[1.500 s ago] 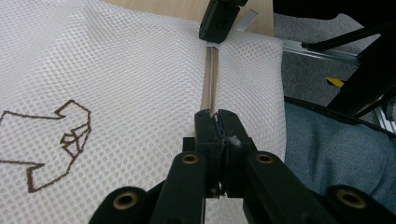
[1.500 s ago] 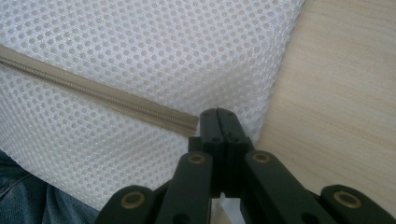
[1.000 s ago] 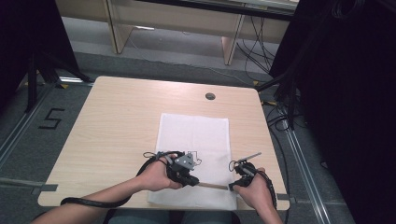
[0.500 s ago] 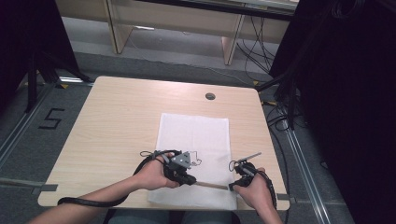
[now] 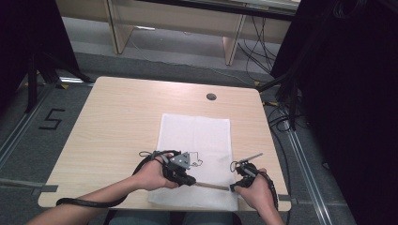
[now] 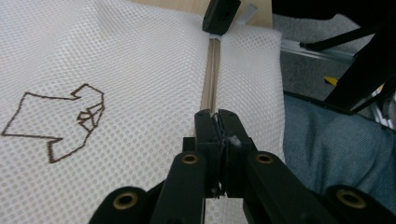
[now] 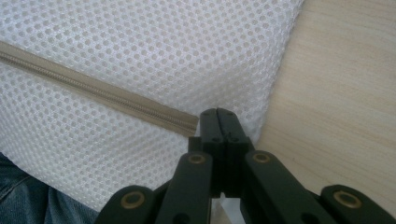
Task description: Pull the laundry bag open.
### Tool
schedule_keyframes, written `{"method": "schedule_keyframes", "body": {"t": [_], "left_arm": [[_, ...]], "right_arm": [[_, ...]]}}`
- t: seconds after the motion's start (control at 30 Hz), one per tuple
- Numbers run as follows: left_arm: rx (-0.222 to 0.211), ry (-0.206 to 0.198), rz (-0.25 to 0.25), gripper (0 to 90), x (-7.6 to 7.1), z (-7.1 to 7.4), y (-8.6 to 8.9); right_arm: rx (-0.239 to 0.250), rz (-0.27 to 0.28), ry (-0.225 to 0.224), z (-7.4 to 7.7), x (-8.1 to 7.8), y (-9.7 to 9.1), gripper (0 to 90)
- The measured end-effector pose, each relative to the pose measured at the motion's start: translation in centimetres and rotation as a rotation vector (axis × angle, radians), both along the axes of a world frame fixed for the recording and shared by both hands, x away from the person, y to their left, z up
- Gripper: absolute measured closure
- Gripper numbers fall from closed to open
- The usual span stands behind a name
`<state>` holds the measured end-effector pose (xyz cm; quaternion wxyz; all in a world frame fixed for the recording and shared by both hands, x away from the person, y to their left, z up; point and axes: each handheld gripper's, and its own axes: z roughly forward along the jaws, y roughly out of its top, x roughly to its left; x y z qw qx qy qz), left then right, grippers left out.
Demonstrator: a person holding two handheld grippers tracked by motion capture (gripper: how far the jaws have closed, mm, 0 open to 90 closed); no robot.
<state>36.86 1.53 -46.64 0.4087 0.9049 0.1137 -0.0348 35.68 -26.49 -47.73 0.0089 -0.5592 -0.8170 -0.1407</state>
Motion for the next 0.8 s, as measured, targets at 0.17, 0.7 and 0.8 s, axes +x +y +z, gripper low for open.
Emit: {"method": "schedule_keyframes", "body": {"t": [0.17,0.7,0.8], "left_arm": [[0.0,-0.007,-0.004,87.4,0.2,0.1,0.5],[0.003,0.01,0.02,87.4,0.3,0.1,1.6],[-0.009,0.009,0.019,87.4,0.3,0.2,1.8]], "right_arm": [[-0.004,-0.015,0.0,0.0,-0.1,0.1,90.0],[-0.001,-0.012,-0.003,0.0,-0.1,0.0,90.0],[0.0,-0.012,-0.003,0.0,-0.1,0.0,90.0]]}}
